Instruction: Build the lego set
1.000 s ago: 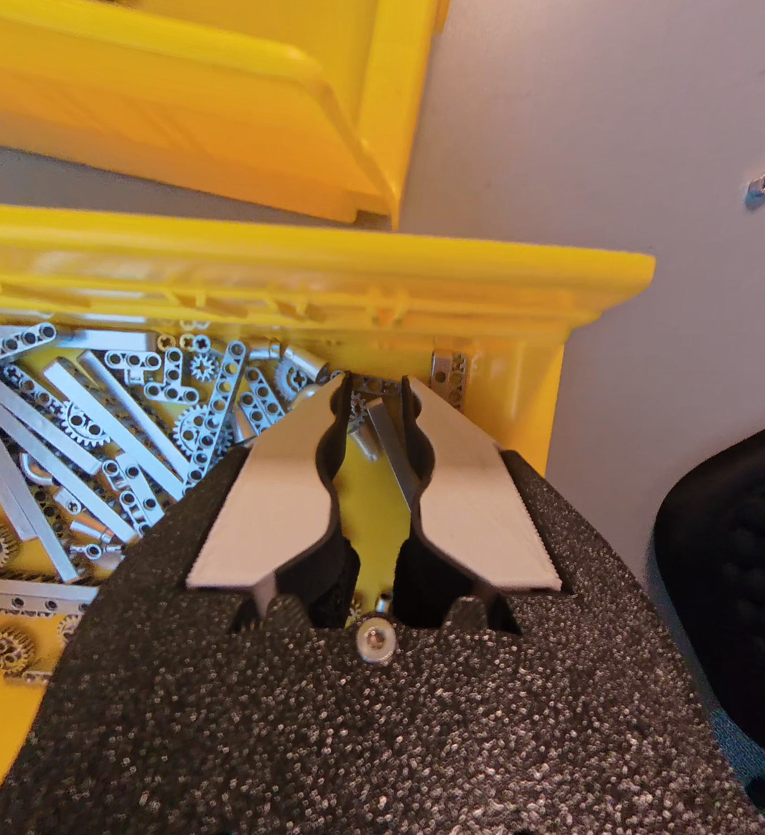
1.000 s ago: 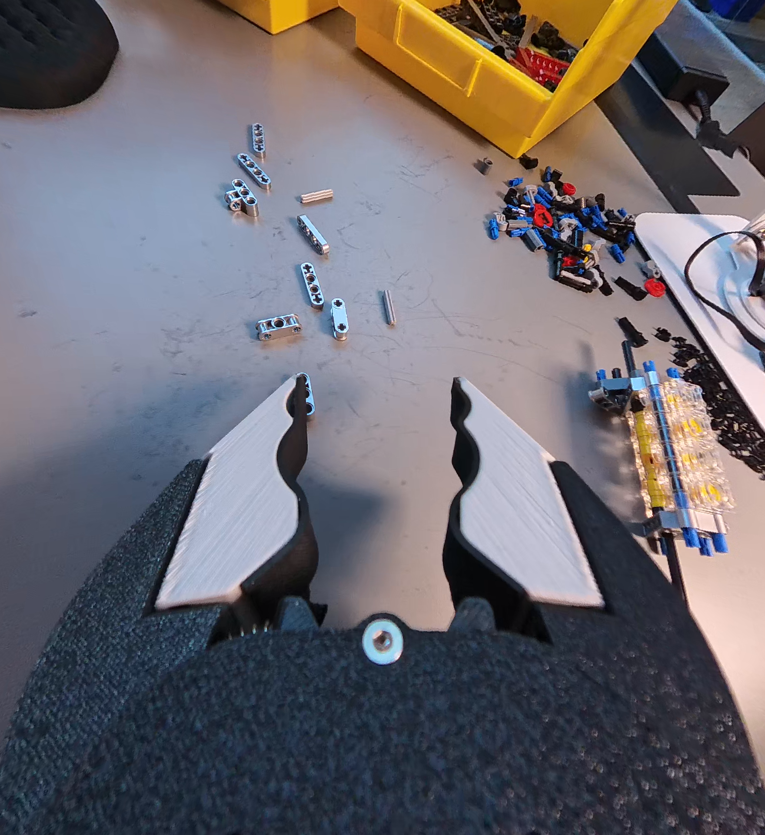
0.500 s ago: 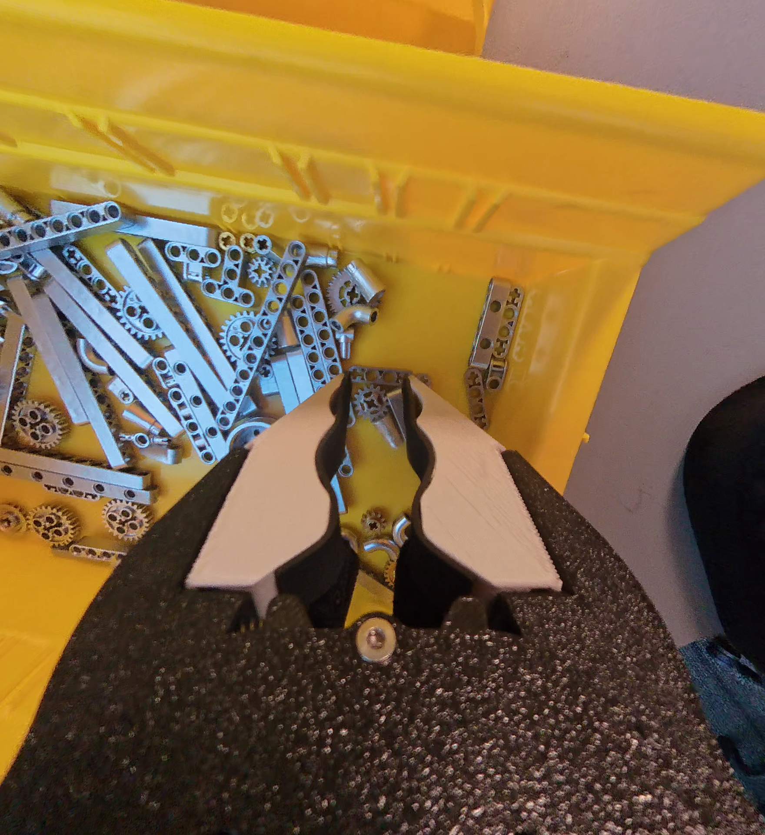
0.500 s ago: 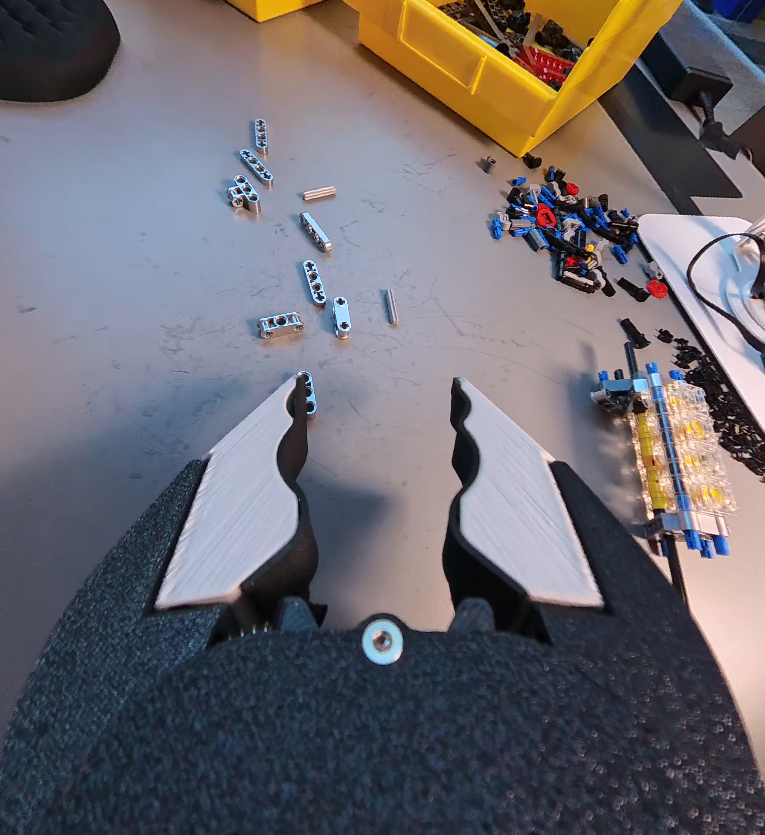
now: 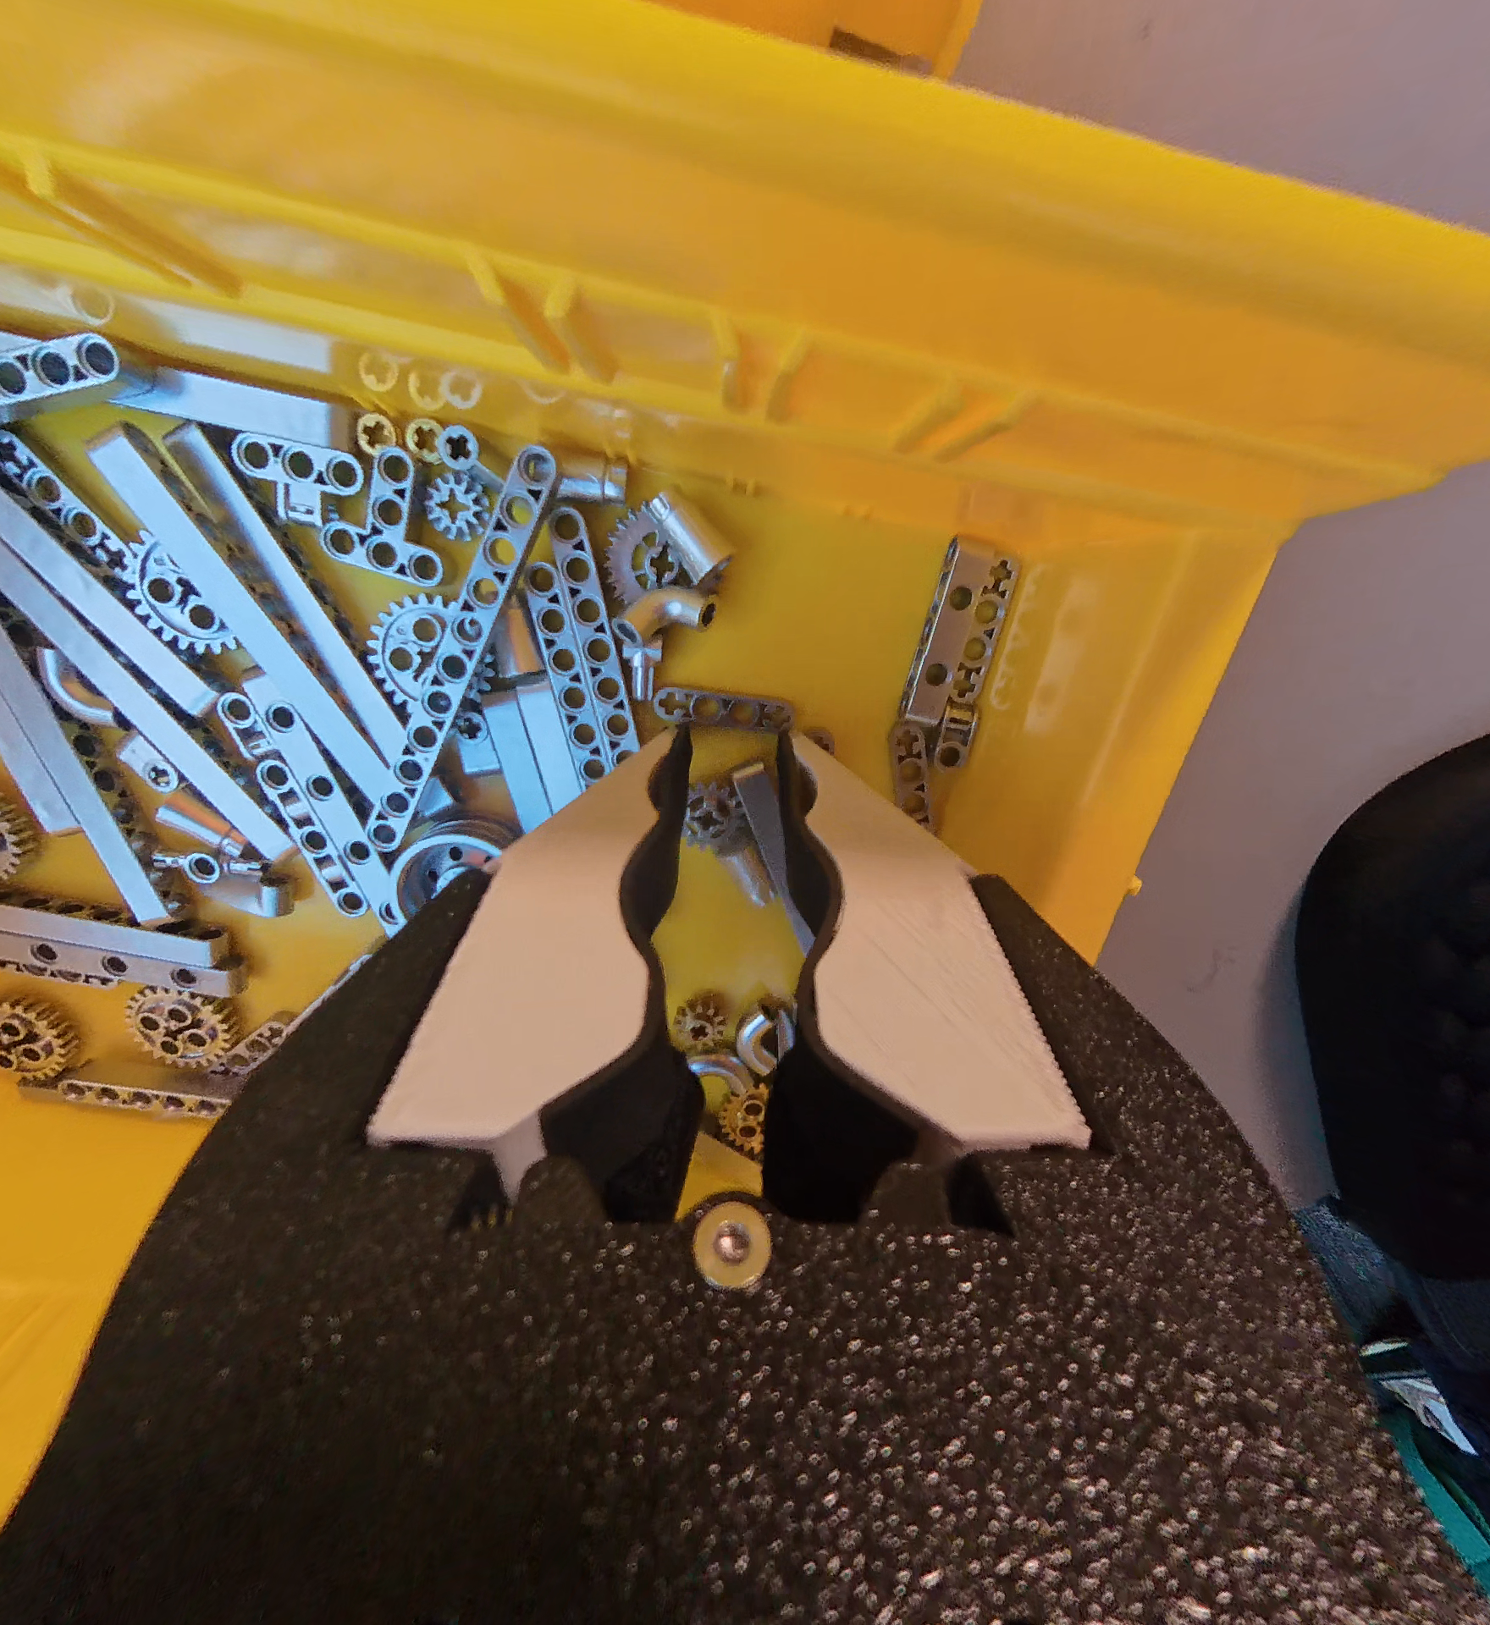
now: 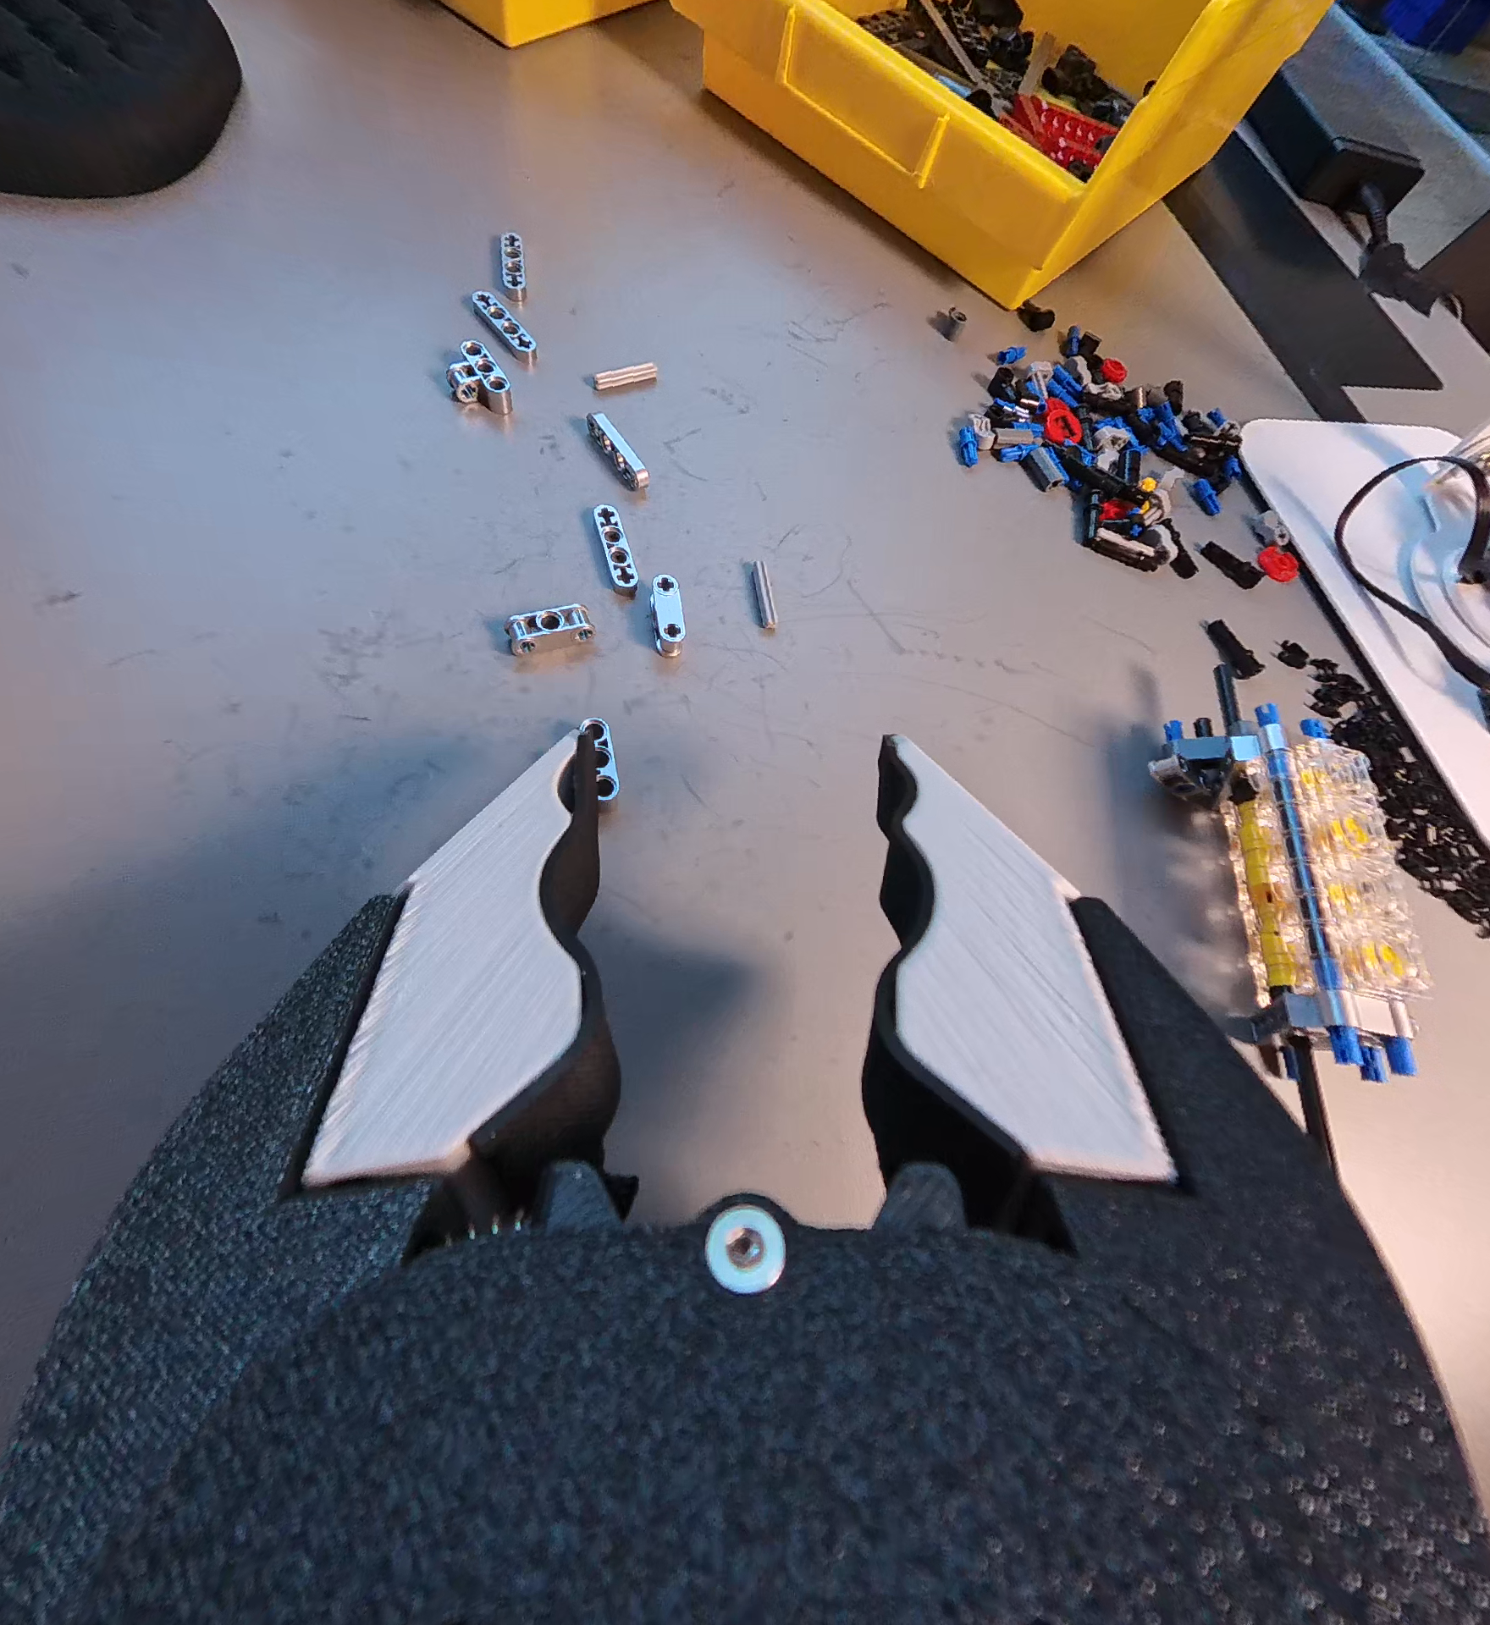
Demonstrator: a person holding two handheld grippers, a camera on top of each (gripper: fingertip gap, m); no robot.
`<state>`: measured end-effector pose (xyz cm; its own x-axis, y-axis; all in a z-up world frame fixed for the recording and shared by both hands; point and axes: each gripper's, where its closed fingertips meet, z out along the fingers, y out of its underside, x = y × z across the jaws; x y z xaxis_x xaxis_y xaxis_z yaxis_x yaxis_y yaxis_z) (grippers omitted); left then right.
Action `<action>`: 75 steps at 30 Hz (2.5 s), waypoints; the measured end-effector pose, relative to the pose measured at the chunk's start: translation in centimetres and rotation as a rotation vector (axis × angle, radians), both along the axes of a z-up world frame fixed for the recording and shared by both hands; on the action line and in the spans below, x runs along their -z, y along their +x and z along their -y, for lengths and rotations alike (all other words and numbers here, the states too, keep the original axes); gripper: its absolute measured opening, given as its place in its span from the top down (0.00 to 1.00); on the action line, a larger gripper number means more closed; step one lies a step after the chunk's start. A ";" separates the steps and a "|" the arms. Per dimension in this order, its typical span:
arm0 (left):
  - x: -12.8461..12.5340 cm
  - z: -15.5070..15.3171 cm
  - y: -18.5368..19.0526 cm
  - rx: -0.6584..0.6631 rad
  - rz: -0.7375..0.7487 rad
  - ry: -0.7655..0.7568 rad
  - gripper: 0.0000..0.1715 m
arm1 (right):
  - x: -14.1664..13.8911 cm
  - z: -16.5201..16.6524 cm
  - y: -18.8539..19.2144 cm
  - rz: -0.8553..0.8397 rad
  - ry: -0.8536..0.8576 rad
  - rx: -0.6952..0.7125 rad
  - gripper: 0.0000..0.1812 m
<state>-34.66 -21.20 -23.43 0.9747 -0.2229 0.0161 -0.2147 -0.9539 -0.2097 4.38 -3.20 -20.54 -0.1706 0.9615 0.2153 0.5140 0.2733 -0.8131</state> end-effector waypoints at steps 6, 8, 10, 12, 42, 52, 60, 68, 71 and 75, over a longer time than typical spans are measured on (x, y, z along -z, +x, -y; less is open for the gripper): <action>0.0 -0.9 0.8 -0.013 0.060 0.027 0.86 | 0.1 0.1 0.0 0.002 0.002 -0.003 0.66; -0.1 -1.2 0.9 -0.035 0.075 0.039 0.85 | 0.0 0.1 0.0 -0.001 0.003 -0.003 0.66; -0.1 -1.2 0.6 -0.066 0.069 0.041 0.85 | 0.0 0.0 0.1 0.000 0.002 -0.002 0.66; 0.1 -1.3 0.7 -0.095 0.076 0.045 0.85 | 0.0 0.0 0.1 0.000 0.002 -0.003 0.66; -4.2 -7.0 20.4 0.389 0.054 0.270 0.96 | -2.0 1.3 0.6 -0.090 -0.014 -0.064 0.64; 0.3 -8.9 21.9 0.457 0.015 0.195 0.95 | -1.7 1.0 0.9 -0.081 -0.009 -0.058 0.64; -10.5 -8.8 14.0 0.251 -0.051 0.430 0.93 | -1.6 1.0 0.9 -0.080 -0.018 -0.058 0.64; -8.7 -2.0 1.1 -0.073 -0.087 0.210 0.89 | -1.3 1.7 0.7 -0.063 -0.015 -0.074 0.64; -4.3 0.8 0.6 -0.038 -0.069 0.051 0.90 | -1.1 1.5 0.6 -0.056 -0.017 -0.065 0.64; -1.8 1.6 1.3 0.001 -0.039 -0.011 0.90 | -0.9 1.3 0.5 -0.047 -0.025 -0.054 0.64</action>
